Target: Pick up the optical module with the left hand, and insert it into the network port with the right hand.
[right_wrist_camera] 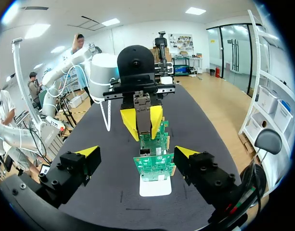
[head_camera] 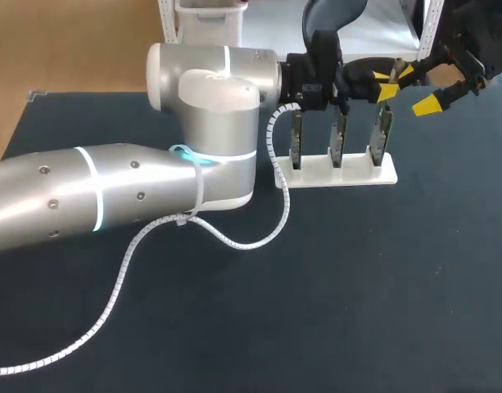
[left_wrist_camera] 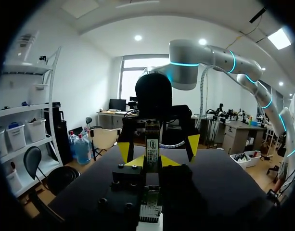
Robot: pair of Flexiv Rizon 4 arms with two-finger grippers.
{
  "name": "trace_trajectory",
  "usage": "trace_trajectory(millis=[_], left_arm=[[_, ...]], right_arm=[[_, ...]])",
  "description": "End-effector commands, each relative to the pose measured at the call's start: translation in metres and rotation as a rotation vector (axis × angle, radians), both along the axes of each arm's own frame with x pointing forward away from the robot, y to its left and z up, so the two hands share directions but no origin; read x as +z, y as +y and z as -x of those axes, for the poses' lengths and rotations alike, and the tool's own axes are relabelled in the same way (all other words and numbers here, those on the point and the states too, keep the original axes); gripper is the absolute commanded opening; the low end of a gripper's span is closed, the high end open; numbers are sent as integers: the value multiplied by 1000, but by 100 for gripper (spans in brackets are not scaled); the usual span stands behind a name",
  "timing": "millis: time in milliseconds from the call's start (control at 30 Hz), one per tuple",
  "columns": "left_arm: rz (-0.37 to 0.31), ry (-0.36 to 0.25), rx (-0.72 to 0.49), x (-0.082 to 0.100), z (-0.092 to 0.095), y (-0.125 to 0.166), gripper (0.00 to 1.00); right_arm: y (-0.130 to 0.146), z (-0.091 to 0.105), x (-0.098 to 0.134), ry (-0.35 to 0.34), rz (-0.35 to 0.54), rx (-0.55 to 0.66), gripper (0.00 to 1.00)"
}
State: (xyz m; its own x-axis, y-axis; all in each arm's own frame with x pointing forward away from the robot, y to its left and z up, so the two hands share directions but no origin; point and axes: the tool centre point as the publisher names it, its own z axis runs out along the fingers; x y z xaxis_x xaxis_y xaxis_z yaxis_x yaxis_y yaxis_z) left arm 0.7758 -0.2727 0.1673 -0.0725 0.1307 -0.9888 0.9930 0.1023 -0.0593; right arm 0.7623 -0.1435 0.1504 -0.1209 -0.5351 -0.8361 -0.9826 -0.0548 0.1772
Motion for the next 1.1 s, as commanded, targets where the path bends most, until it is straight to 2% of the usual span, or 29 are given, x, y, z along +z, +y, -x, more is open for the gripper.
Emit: trace_trajectory(millis=[33,300,500,1100], left_arm=[[0,-1,1,0,1,0,0],[0,-1,1,0,1,0,0],[0,-1,1,0,1,0,0],[0,-1,1,0,1,0,0]], right_arm=[[1,2,0,-3,2,-5,100],[-12,-5,10,-34,19,-51,100],[-17,-12,31,-53,-50,-83,100],[11,-19,54,-120,-74,-17,100]])
